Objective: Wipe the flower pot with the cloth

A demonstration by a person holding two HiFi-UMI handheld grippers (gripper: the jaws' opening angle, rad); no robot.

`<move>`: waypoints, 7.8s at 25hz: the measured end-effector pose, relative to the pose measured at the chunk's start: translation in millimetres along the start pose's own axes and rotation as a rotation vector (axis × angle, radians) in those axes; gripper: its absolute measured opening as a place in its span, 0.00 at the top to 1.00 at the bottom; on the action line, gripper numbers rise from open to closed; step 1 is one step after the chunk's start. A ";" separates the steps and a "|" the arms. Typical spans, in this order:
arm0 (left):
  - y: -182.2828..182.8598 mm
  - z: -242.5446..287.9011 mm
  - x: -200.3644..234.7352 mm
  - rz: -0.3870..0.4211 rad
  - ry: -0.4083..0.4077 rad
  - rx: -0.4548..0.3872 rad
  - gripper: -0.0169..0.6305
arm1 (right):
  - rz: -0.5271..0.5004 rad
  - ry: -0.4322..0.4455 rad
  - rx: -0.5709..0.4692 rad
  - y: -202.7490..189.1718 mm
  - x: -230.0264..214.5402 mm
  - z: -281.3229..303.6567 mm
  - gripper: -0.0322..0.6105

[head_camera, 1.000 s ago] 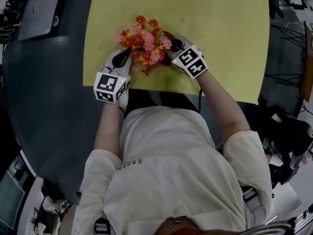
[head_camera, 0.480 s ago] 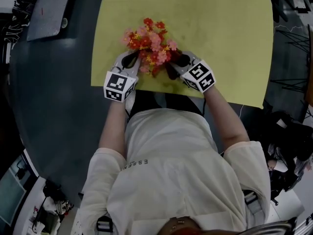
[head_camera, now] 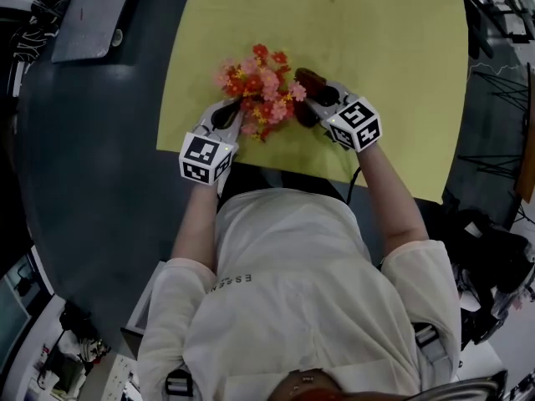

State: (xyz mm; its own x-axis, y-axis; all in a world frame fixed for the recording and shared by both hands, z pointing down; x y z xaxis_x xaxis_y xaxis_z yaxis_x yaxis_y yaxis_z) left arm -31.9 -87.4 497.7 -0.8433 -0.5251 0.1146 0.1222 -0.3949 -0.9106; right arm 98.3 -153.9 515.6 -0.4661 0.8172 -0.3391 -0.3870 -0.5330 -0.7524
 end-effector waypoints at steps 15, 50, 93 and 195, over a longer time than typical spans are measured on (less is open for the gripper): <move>0.7 -1.8 3.3 -0.086 0.113 -0.039 0.96 | -0.099 0.381 0.026 72.3 -10.9 106.6 0.87; -6.9 -12.6 2.2 -0.108 0.051 -0.014 0.96 | 0.115 0.407 0.088 16.3 -2.0 48.5 0.86; 8.7 -140.2 33.3 0.075 -0.079 -0.142 0.96 | 0.217 -0.387 -0.283 -41.1 206.8 26.8 0.86; 4.1 53.5 -24.2 0.347 -0.399 0.043 0.11 | 0.360 -0.427 -0.145 -47.4 12.7 -55.6 0.86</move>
State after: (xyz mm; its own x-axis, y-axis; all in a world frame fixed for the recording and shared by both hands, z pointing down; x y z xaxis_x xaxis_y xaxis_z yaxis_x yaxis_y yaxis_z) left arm 17.1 -116.6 512.5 -0.4856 -0.8733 -0.0403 0.3871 -0.1734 -0.9056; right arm 154.9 -106.0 515.6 -0.8398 0.4126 -0.3528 -0.0456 -0.7012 -0.7115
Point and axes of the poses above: the fingertips, and each gripper's own axes: z forward along the fingers, x to its left, y out of its top, the point moved 2 cm from there along -z, backward along the fingers, and after that the axes turned 10 degrees about z, right-handed, at the moved point
